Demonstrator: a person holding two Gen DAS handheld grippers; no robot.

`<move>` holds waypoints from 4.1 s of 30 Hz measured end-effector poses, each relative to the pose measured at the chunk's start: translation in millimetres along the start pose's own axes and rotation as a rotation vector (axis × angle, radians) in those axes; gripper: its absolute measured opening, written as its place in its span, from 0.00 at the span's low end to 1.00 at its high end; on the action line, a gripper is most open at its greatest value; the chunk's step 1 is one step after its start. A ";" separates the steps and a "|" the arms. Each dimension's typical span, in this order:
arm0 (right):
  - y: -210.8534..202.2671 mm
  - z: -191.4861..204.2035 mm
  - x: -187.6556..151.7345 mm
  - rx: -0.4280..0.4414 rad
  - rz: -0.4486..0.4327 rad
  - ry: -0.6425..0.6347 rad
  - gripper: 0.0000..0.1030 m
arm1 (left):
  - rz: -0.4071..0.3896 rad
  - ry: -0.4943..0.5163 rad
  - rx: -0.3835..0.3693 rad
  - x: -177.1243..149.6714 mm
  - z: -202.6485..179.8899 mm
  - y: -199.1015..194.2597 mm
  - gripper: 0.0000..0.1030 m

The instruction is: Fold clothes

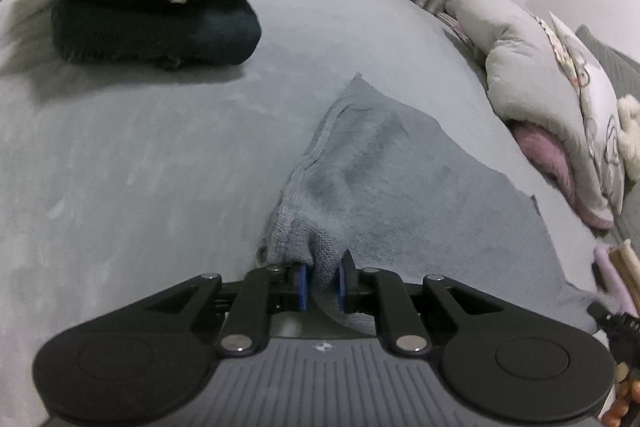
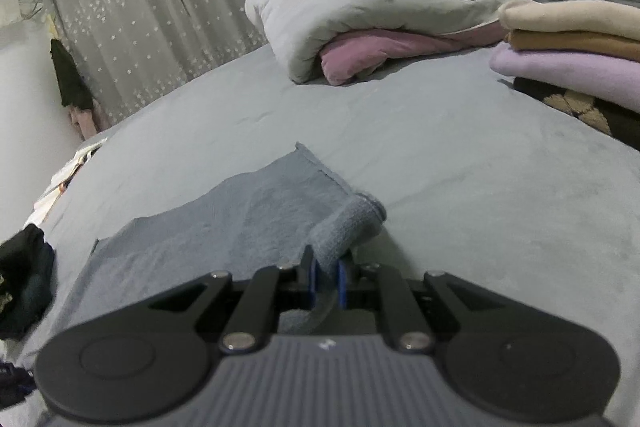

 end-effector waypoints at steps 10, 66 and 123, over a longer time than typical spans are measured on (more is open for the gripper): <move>0.5 -15.0 -12.3 -0.008 0.052 0.016 0.13 | 0.025 -0.042 0.014 1.2 8.7 -2.4 0.31; 170.5 7.4 83.6 0.160 0.099 -0.205 0.78 | -0.020 0.267 0.023 135.9 -31.7 113.2 0.79; -37.0 51.7 92.3 0.084 -0.273 -0.252 1.00 | -0.071 0.162 0.020 43.8 -43.8 -2.9 0.97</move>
Point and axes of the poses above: each gripper's, at about its wrist camera, not at the fingertips, and y roughly the way its jaws point, z to its left, x to its top, the point moved 10 cm from there along y, roughly the way its jaws point, and after that the axes turned 7 degrees about -y, right-handed, at the moved point
